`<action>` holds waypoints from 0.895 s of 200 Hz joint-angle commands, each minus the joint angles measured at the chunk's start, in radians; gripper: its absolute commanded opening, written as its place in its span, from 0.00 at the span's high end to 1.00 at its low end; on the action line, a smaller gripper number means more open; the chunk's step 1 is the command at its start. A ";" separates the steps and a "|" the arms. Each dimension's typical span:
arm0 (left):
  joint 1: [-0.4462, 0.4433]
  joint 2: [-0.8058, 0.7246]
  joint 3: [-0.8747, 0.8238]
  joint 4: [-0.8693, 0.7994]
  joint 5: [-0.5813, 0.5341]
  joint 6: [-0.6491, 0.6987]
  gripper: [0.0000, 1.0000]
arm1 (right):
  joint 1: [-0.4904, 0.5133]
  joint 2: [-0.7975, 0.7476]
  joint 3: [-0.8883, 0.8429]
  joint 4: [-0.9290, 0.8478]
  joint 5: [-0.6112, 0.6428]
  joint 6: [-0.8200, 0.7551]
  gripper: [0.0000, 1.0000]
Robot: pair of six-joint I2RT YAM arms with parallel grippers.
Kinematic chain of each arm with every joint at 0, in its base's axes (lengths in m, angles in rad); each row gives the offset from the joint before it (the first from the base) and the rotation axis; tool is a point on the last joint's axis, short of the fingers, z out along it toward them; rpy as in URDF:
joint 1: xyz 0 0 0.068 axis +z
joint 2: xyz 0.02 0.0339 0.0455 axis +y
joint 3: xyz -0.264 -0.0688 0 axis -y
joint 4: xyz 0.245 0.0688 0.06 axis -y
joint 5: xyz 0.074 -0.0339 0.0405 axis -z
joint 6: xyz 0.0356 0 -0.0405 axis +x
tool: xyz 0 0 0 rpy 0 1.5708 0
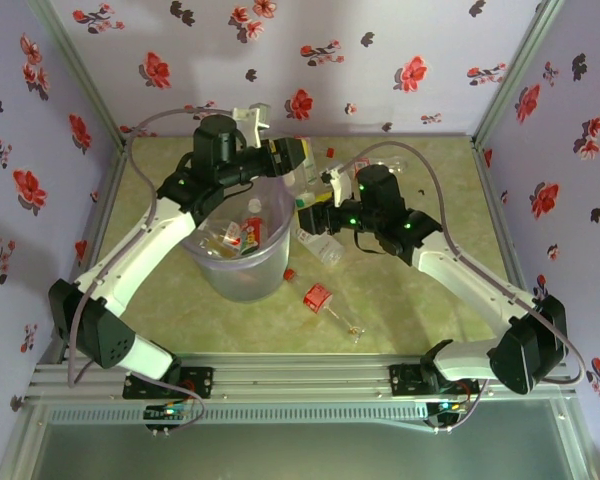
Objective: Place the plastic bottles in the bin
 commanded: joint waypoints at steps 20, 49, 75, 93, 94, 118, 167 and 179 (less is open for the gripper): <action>0.051 -0.042 0.080 -0.010 0.001 0.031 0.50 | -0.031 -0.109 0.056 -0.017 0.085 0.042 0.10; 0.092 -0.076 0.109 -0.037 -0.002 0.047 0.50 | -0.110 -0.163 0.030 -0.021 0.127 0.088 0.10; 0.144 -0.138 0.100 -0.054 -0.001 0.056 0.50 | -0.181 -0.193 -0.021 -0.024 0.155 0.118 0.10; 0.184 -0.189 0.070 -0.075 0.002 0.055 0.51 | -0.213 -0.201 -0.053 -0.029 0.157 0.130 0.10; 0.187 -0.193 0.068 -0.075 0.002 0.054 0.51 | -0.215 -0.202 -0.055 -0.029 0.156 0.131 0.10; 0.226 -0.259 0.020 -0.112 0.000 0.066 0.51 | -0.223 -0.190 -0.079 -0.044 0.162 0.125 0.10; 0.254 -0.363 -0.036 -0.422 -0.138 0.234 0.52 | -0.224 -0.167 -0.094 -0.072 0.183 0.103 0.10; 0.254 -0.383 -0.072 -0.448 -0.163 0.254 0.52 | -0.224 -0.157 -0.096 -0.068 0.178 0.102 0.10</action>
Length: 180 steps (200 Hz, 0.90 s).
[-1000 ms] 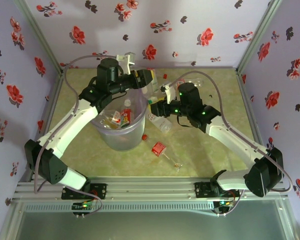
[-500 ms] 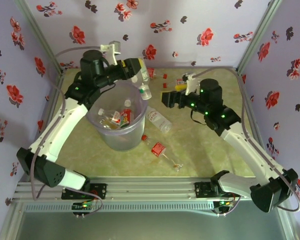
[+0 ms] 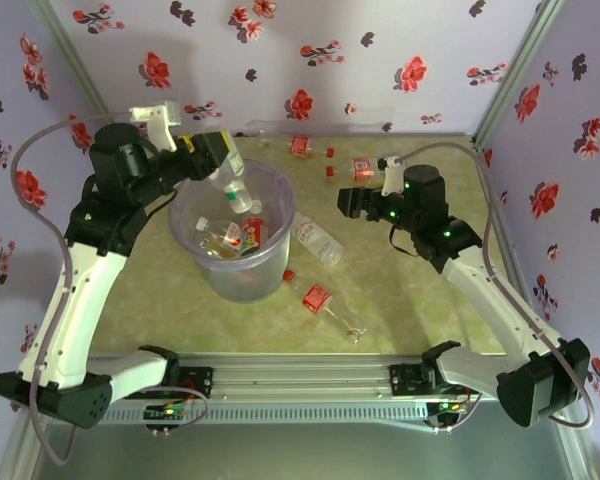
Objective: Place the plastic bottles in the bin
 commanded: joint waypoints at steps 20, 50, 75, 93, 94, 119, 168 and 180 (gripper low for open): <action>0.010 -0.052 -0.113 -0.171 -0.087 0.107 0.53 | -0.007 0.031 -0.022 0.008 0.011 0.008 0.10; 0.010 -0.082 -0.187 -0.188 -0.090 0.116 0.53 | -0.007 0.031 -0.028 0.011 0.021 0.007 0.10; 0.007 -0.104 -0.235 -0.220 -0.090 0.115 0.54 | -0.008 0.036 -0.028 0.003 0.032 0.003 0.10; 0.003 -0.127 -0.286 -0.237 -0.090 0.105 0.54 | -0.007 0.044 -0.029 0.004 0.037 0.002 0.10; 0.003 -0.128 -0.289 -0.237 -0.090 0.105 0.54 | -0.007 0.044 -0.029 0.005 0.037 0.002 0.10; -0.003 -0.164 -0.368 -0.237 -0.085 0.089 0.54 | -0.008 0.061 -0.025 0.015 0.041 0.006 0.10; -0.005 -0.201 -0.469 -0.199 -0.049 0.099 0.42 | -0.008 0.084 -0.014 0.023 0.046 0.006 0.10; -0.006 -0.198 -0.473 -0.184 -0.028 0.105 0.29 | -0.008 0.087 -0.011 0.023 0.045 0.007 0.10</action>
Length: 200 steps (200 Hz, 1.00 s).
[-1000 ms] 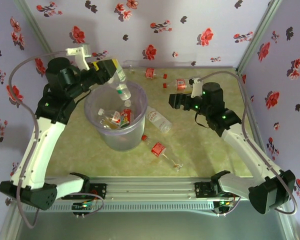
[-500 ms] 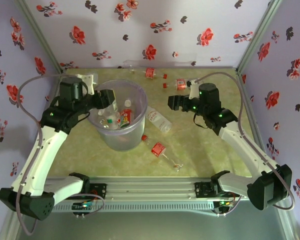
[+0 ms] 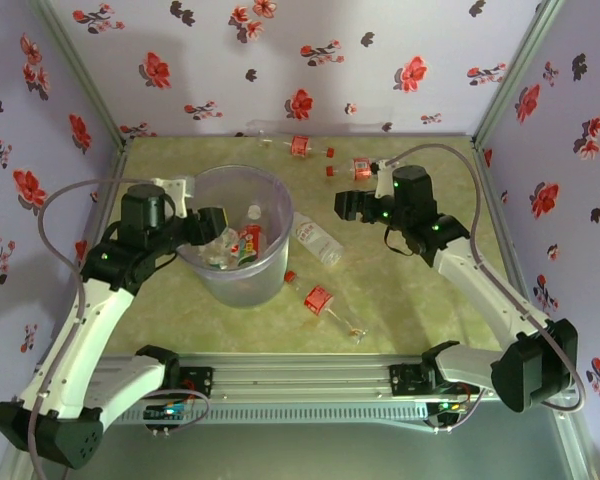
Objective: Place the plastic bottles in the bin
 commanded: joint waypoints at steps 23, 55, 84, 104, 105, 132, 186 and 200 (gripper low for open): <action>-0.004 0.018 -0.028 -0.007 0.080 0.020 0.11 | -0.007 0.006 0.005 0.020 0.021 0.005 0.10; -0.004 0.040 0.034 -0.012 0.071 0.056 0.03 | -0.007 0.002 -0.004 0.020 0.022 0.004 0.10; -0.004 0.076 0.106 -0.003 0.077 0.066 0.03 | -0.007 0.002 -0.002 0.009 0.027 -0.002 0.10; -0.006 0.089 0.142 -0.001 0.083 0.064 0.09 | -0.007 -0.004 -0.003 0.003 0.035 -0.007 0.10; -0.006 0.090 0.143 -0.002 0.083 0.064 0.09 | -0.008 -0.005 -0.003 0.002 0.035 -0.008 0.10; -0.007 0.092 0.156 -0.053 0.073 0.072 0.25 | -0.008 -0.009 -0.006 -0.009 0.049 -0.015 0.10; -0.029 0.105 0.167 -0.208 0.120 0.105 0.80 | -0.007 0.011 0.005 -0.009 0.052 -0.015 0.09; -0.033 0.104 0.184 -0.270 0.106 0.125 0.85 | -0.007 0.013 0.002 -0.003 0.056 -0.015 0.09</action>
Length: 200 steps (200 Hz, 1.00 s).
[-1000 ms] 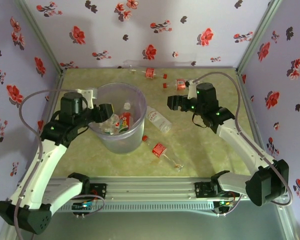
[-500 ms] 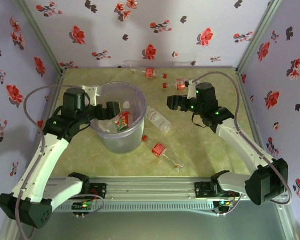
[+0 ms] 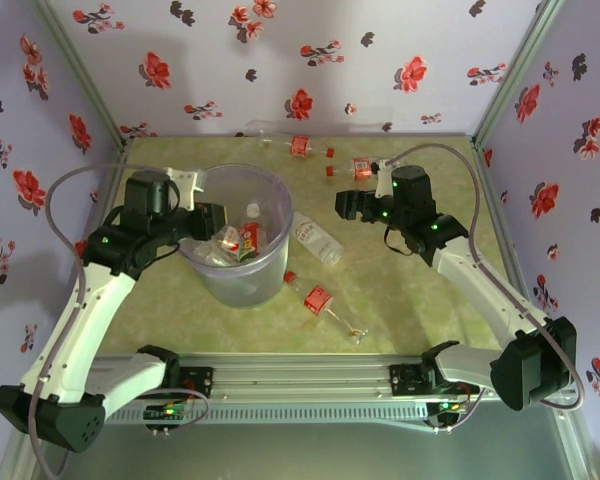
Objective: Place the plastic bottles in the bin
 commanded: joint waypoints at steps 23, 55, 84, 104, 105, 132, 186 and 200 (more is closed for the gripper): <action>-0.021 0.007 0.043 -0.197 0.011 0.059 0.89 | -0.008 0.018 0.005 0.005 0.024 -0.011 0.09; -0.065 0.045 0.015 -0.183 0.014 0.059 0.89 | -0.007 0.032 0.003 0.021 0.024 0.007 0.09; -0.101 0.083 0.000 -0.181 0.013 0.069 0.89 | -0.007 0.016 -0.006 0.014 0.088 0.020 0.09; -0.101 0.104 -0.001 -0.147 0.014 0.080 0.89 | -0.008 0.013 -0.005 -0.016 0.158 0.014 0.09; -0.101 0.105 0.000 -0.146 0.014 0.081 0.89 | -0.009 0.013 -0.004 -0.018 0.161 0.014 0.09; -0.101 0.118 0.026 -0.129 0.014 0.091 0.89 | -0.009 0.033 0.002 -0.073 0.217 -0.004 0.09; -0.100 0.135 0.123 -0.117 0.001 0.107 0.54 | -0.018 0.068 0.011 -0.118 0.296 -0.068 0.09; -0.100 0.137 0.136 -0.094 -0.002 0.099 0.45 | -0.045 0.094 0.028 -0.132 0.318 -0.058 0.08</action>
